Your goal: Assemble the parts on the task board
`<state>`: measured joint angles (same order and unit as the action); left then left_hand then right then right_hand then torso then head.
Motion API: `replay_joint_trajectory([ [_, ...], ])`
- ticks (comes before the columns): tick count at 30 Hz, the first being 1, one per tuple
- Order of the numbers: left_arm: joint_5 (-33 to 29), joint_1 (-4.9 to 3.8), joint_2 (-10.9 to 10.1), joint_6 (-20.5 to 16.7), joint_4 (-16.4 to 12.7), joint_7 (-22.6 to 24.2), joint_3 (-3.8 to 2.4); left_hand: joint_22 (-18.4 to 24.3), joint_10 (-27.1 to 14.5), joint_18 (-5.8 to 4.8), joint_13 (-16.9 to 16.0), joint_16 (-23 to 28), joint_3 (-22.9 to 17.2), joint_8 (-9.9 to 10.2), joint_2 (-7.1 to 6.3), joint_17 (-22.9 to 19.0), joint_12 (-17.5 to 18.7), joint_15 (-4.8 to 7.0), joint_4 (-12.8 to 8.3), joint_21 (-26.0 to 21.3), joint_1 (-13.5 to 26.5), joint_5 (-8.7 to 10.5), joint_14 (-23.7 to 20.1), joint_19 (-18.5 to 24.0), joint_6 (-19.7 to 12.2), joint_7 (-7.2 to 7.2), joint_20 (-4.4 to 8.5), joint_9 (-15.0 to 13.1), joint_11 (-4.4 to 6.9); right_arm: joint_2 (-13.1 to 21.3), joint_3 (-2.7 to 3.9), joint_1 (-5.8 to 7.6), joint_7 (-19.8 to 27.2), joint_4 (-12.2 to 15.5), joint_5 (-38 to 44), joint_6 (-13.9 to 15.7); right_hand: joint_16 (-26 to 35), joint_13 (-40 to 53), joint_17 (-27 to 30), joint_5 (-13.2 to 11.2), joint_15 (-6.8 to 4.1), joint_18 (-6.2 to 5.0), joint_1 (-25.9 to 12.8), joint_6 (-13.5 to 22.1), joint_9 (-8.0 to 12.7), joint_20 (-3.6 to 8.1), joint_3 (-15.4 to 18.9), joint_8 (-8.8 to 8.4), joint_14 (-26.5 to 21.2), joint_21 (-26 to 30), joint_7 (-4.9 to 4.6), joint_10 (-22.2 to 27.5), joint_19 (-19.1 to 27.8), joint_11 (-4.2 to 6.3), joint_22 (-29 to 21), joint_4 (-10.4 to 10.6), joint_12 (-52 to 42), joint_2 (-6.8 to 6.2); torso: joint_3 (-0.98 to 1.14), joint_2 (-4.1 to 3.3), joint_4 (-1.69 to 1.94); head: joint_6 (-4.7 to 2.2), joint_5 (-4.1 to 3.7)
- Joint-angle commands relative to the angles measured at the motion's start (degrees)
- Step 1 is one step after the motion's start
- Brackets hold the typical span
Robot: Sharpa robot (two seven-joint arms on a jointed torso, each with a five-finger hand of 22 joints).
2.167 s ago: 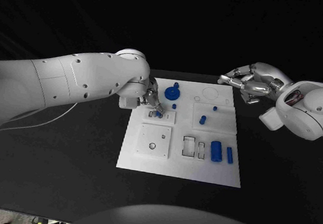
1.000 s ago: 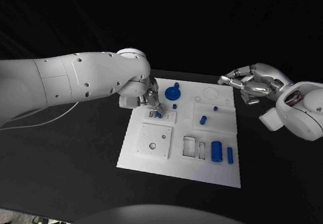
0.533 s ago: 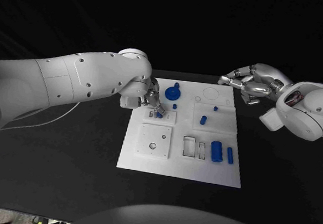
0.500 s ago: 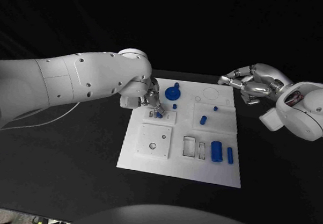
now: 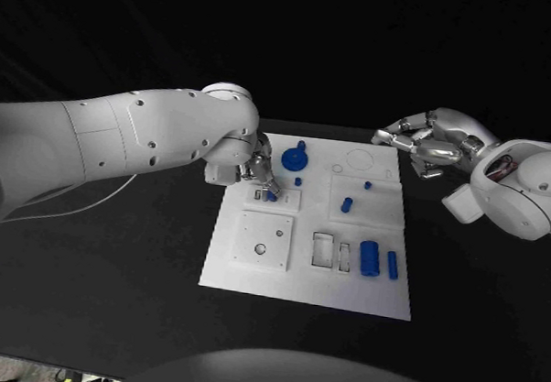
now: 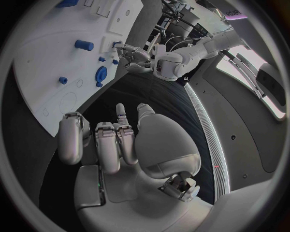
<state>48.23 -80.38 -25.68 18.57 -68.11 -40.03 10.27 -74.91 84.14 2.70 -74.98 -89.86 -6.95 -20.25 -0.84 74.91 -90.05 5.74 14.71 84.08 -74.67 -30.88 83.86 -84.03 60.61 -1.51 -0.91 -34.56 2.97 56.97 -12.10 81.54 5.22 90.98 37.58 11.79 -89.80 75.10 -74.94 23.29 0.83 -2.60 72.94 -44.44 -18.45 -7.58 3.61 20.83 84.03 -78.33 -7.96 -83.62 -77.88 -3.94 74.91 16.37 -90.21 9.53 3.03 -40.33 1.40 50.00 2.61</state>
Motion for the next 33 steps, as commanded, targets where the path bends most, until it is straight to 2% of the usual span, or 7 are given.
replay_joint_trajectory([
  [1, -0.3, 0.08, 0.2, 0.6, 0.1, -5.7, -0.01, -4.8, 5.9, -0.18, -15.0, -0.1, -0.5, 0.0, -0.12, 15.1, 0.1, 0.35, 0.0, -0.4, -0.3, 0.23, 6.1, -0.2, 0.0, 0.50, 0.52, -0.1, 0.24, 0.0, 0.00, -0.05, 0.4, 0.1, 0.2, -0.8, -0.2, 14.9, -15.1, 0.2, 0.36, -1.05, 0.5, -0.4, -0.1, -0.02, -0.3, 0.24, 6.0, 0.3, 0.00, -6.4, 0.5, -0.12, 10.2, -0.1, 0.2, 0.05, 0.01, -0.01, 0.02, 0.00, 0.03],
  [3, -0.3, 0.12, 0.2, 0.5, 0.1, -5.6, -0.01, -4.7, 5.9, -0.16, -15.0, -0.1, -0.7, 0.1, -0.16, 15.1, 0.1, 0.30, 0.0, -0.5, -0.1, 1.07, 6.1, -0.1, 0.0, 0.43, 0.48, -0.1, 0.19, 0.0, 0.00, -0.05, 0.4, 0.1, 0.2, -0.8, -0.2, 14.9, -15.1, 0.2, 0.38, -1.05, 0.6, -0.5, -0.1, -0.03, -0.3, 0.24, 6.0, 0.3, -0.01, -6.4, 0.5, -0.13, 10.2, -0.1, 0.2, 0.06, 0.01, -0.01, 0.03, 0.00, 0.00],
  [5, -0.3, 0.16, 0.3, 0.2, 0.2, -5.5, -0.01, -4.6, 5.9, -0.12, -15.0, -0.1, -0.9, 0.4, -0.17, 15.1, 0.1, 0.20, 0.0, -0.6, 0.4, 3.29, 6.1, 0.0, -0.1, 0.35, 0.40, -0.2, 0.09, 0.0, 0.00, -0.05, 0.4, 0.1, 0.2, -0.8, -0.2, 14.9, -15.1, 0.2, 0.38, -1.05, 0.6, -0.5, -0.1, -0.03, -0.3, 0.24, 6.0, 0.3, -0.01, -6.4, 0.5, -0.13, 10.2, -0.1, 0.2, 0.06, 0.00, 0.00, 0.03, 0.00, 0.01],
  [11, -0.3, 0.22, 0.3, 0.1, 0.2, -5.5, -0.01, -4.5, 5.9, -0.09, -15.0, -0.1, -0.8, 1.1, -0.17, 15.1, 0.1, 0.00, 0.4, -0.8, 1.7, 7.65, 6.1, 0.1, -0.5, 0.06, 0.23, -0.3, -0.16, 0.1, 0.00, -0.05, 0.4, 0.1, 0.1, -0.8, -0.2, 14.9, -15.1, 0.2, 0.38, -1.05, 0.6, -0.5, -0.1, -0.03, -0.3, 0.24, 6.0, 0.3, -0.02, -6.4, 0.5, -0.14, 10.2, -0.1, 0.2, 0.06, 0.02, 0.01, 0.02, 0.00, 0.06],
  [15, -0.3, 0.25, 0.3, 0.2, 0.2, -5.5, -0.01, -4.4, 5.9, -0.07, -15.0, -0.1, -0.6, 1.6, -0.16, 15.1, 0.1, -0.13, 0.5, -0.9, 2.4, 9.67, 6.1, 0.1, -0.7, -0.12, 0.10, -0.3, -0.32, 0.1, 0.00, -0.05, 0.4, 0.1, 0.1, -0.8, -0.2, 14.9, -15.1, 0.2, 0.38, -1.05, 0.6, -0.5, -0.1, -0.03, -0.3, 0.24, 6.0, 0.3, -0.02, -6.4, 0.5, -0.14, 10.2, -0.1, 0.2, 0.06, 0.00, 0.02, 0.00, 0.00, 0.08],
  [25, -0.3, 0.30, 0.3, 0.3, 0.3, -5.7, 0.00, -4.4, 5.9, -0.04, -15.0, -0.1, -0.3, 2.2, -0.16, 15.1, 0.1, -0.29, 0.7, -1.1, 3.1, 11.86, 6.1, 0.2, -0.8, -0.31, -0.05, -0.2, -0.50, 0.1, 0.00, -0.06, 0.4, 0.1, 0.1, -0.9, -0.2, 14.9, -15.1, 0.2, 0.39, -1.04, 0.6, -0.5, -0.1, -0.04, -0.3, 0.23, 6.0, 0.3, -0.05, -6.4, 0.5, -0.16, 10.2, 0.0, 0.2, 0.06, -0.01, 0.00, 0.01, 0.00, 0.04],
  [33, -0.3, 0.44, 0.3, 0.3, 0.4, -5.8, 0.00, -4.5, 5.9, -0.04, -15.0, -0.1, 1.1, 3.0, -0.13, 15.1, 0.1, -0.53, 1.4, -1.2, 5.4, 17.00, 6.1, 0.1, -0.7, -0.64, -0.30, -0.3, -0.78, 0.1, 0.00, -0.07, 0.5, 0.0, 0.0, -0.9, -0.2, 14.9, -15.1, 0.1, 0.41, -1.04, 0.5, -0.5, -0.1, -0.06, -0.2, 0.22, 6.0, 0.2, -0.09, -6.4, 0.5, -0.20, 10.2, 0.1, 0.2, 0.08, 0.00, 0.00, 0.00, 0.00, 0.08],
])
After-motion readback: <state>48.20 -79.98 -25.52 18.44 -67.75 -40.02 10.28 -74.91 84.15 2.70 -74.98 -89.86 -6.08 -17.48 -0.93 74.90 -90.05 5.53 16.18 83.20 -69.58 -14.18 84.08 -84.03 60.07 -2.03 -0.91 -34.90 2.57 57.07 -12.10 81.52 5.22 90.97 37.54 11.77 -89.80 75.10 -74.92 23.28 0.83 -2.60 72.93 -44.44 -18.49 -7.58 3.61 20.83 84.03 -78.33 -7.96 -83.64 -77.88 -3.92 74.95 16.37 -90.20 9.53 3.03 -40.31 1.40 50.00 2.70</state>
